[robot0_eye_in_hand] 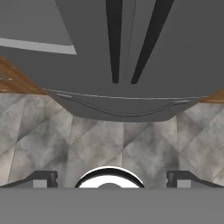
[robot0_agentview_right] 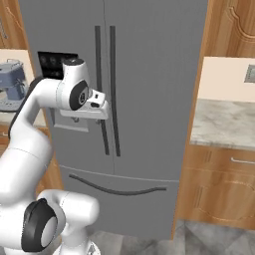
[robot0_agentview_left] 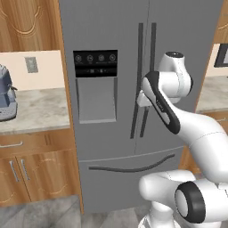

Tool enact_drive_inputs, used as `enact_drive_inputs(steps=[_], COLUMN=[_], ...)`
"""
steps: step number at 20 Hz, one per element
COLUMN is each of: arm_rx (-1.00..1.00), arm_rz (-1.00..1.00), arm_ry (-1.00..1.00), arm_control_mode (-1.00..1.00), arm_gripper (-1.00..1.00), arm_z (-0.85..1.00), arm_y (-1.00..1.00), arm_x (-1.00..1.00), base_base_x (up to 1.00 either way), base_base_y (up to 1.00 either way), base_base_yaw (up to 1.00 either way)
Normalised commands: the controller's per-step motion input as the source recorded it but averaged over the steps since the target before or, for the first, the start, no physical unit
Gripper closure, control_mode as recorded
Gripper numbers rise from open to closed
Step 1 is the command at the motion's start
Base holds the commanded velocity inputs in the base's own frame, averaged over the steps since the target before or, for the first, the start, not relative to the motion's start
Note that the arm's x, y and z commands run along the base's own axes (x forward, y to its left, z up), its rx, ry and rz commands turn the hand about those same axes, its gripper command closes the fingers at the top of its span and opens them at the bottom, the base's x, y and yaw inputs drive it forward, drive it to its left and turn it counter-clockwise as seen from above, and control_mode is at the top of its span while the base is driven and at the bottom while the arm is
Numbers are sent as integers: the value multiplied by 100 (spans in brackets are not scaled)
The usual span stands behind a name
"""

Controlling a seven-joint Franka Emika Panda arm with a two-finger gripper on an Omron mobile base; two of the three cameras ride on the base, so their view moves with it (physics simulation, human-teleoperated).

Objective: Retrieve the sausage and cheese from the fridge and place them on the cutting board on the counter.

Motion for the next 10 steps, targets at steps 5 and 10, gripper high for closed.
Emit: enact_drive_inputs(steps=[5,10], arm_rx=[0,0], arm_rz=[0,0], arm_ry=[0,0], arm_control_mode=[100,100], arm_gripper=[-100,-100], arm_z=[0,0], arm_y=[0,0], arm_x=[0,0], base_base_x=[-39,0], base_base_y=[0,0], base_base_yaw=[0,0])
